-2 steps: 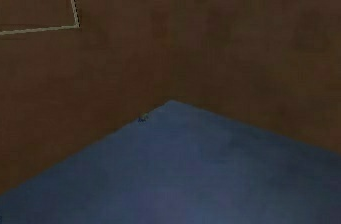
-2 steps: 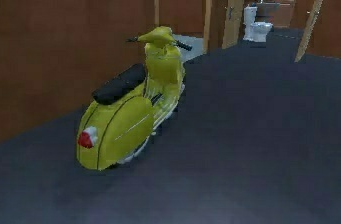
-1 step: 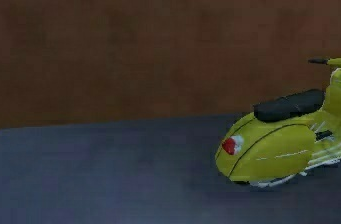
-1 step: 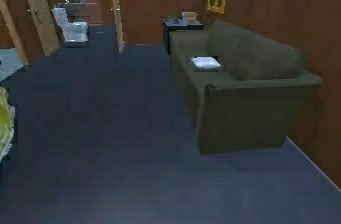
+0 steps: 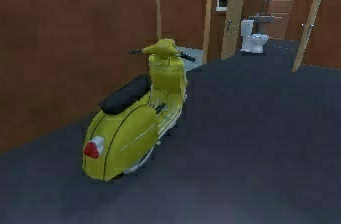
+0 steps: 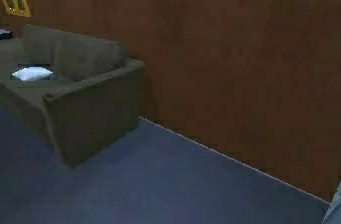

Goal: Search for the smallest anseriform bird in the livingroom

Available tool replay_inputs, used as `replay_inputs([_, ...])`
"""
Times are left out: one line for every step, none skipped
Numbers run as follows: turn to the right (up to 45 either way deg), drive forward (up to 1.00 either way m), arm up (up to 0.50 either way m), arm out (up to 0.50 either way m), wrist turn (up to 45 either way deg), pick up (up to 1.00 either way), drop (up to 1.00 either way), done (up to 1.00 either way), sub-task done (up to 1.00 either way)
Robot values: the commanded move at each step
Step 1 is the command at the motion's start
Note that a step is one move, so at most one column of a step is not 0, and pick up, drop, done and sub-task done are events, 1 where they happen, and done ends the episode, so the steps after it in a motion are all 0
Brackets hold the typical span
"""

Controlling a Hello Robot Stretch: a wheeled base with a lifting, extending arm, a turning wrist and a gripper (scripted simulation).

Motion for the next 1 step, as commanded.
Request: replay_inputs([30.0,0.0,0.0,0.0,0.0,0.0,0.0,0.0,0.0])
